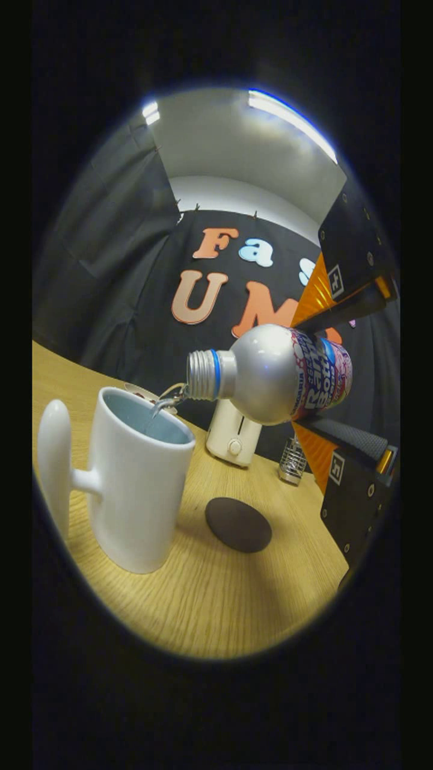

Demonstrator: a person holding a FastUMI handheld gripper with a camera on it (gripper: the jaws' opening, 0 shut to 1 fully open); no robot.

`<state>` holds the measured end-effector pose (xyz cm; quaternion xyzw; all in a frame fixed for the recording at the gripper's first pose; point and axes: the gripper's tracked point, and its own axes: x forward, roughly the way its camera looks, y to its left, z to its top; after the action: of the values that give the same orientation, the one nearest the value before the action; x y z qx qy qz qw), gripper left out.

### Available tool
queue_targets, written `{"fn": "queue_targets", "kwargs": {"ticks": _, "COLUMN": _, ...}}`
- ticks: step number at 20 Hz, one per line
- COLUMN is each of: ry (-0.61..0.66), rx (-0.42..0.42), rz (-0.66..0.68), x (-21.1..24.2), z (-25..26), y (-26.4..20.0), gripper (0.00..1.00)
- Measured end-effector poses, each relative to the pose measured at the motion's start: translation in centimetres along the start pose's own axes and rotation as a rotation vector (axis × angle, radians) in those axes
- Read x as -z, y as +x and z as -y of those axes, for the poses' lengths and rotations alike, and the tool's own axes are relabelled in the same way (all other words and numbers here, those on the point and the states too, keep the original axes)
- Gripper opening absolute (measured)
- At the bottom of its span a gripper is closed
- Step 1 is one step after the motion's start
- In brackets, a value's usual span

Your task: Take the bottle from table, then pour the juice into the cup, finally place the bottle on the coaster

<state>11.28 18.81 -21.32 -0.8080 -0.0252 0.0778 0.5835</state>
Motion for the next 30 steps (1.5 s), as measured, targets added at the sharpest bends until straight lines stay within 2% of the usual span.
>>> {"fn": "queue_targets", "kwargs": {"ticks": 3, "ry": -0.042, "rx": 0.012, "rz": 0.009, "x": -0.2, "z": 0.5, "y": -0.2, "gripper": 0.76}}
{"fn": "queue_targets", "kwargs": {"ticks": 30, "ry": -0.135, "rx": 0.077, "rz": 0.031, "x": -0.4, "z": 2.5, "y": -0.3, "gripper": 0.76}}
